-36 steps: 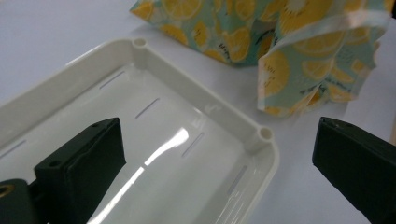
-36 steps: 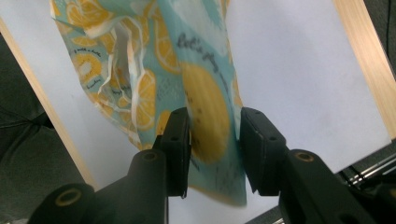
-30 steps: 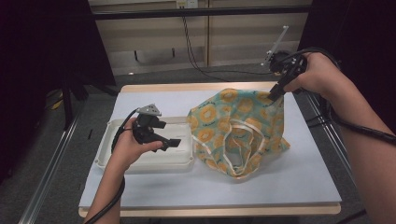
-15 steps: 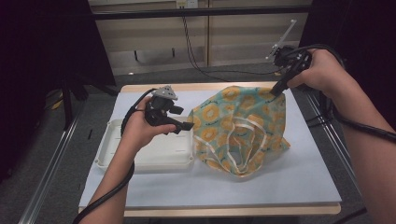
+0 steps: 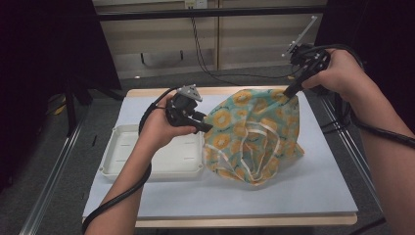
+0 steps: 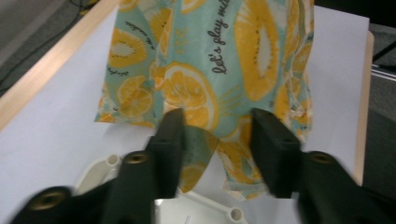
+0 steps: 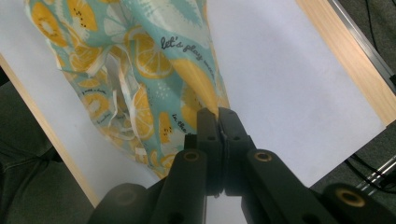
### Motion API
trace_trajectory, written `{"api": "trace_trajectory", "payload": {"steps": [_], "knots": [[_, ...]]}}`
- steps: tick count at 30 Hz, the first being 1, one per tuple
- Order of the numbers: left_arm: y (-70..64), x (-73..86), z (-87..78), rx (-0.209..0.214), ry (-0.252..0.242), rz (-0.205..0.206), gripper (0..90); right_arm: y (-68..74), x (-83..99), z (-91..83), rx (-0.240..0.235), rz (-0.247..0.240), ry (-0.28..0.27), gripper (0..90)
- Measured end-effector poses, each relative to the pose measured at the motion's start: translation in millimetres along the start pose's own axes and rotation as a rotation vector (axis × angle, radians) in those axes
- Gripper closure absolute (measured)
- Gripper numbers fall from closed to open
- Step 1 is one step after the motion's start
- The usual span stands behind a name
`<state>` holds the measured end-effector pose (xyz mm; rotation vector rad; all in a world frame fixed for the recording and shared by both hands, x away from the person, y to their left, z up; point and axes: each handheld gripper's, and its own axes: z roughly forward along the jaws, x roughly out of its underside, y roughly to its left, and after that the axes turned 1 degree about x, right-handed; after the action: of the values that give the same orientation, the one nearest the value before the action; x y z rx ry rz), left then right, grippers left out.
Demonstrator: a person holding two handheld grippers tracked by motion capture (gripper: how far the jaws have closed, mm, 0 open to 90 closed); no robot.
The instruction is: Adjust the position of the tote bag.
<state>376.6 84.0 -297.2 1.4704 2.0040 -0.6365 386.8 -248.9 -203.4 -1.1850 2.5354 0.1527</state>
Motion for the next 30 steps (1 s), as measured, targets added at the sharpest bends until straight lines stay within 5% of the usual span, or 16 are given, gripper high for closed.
{"api": "trace_trajectory", "payload": {"steps": [2, 6, 18, 30], "knots": [[2.6, -2.3, 0.9, 0.026, 0.004, -0.020, 75.7, -0.7, 1.3, -0.1, -0.004, 0.005, -0.007, 88.8], [8.0, -7.8, -0.3, 0.029, -0.001, -0.031, 88.5, -3.2, 3.5, 1.0, -0.011, 0.029, -0.021, 88.8], [20.6, -33.8, -25.5, 0.010, -0.026, -0.054, 89.4, -13.3, 11.1, -11.3, -0.012, 0.063, -0.050, 90.0], [24.4, -31.6, -26.7, 0.024, -0.031, -0.075, 89.2, -15.4, 16.3, -12.4, -0.014, 0.070, -0.062, 88.9]]}}
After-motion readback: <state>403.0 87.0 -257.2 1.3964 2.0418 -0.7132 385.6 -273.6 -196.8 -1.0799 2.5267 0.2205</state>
